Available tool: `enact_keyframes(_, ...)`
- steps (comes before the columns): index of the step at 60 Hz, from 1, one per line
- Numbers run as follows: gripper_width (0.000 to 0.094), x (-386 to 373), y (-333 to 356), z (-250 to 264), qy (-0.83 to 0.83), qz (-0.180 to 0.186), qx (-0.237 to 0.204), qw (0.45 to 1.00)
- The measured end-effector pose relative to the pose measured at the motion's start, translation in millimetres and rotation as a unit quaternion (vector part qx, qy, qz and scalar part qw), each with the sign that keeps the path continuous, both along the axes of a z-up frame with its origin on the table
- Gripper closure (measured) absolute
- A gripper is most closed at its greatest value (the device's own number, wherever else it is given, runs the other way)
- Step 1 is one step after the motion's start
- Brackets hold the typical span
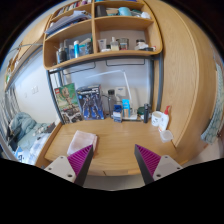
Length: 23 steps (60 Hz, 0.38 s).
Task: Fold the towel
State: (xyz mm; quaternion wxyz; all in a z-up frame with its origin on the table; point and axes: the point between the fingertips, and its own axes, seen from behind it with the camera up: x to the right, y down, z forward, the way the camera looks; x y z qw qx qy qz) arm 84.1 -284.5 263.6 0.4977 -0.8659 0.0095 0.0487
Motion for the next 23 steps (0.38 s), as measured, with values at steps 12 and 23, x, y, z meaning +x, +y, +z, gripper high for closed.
enact_keyframes(12, 0.0095, 9.3, -1.8, 3.9, -0.017, -0.008, 0.008, 1.0)
enact_keyframes(23, 0.0098, 4.4, -1.9, 6.3, -0.017, -0.004, 0.009, 1.0)
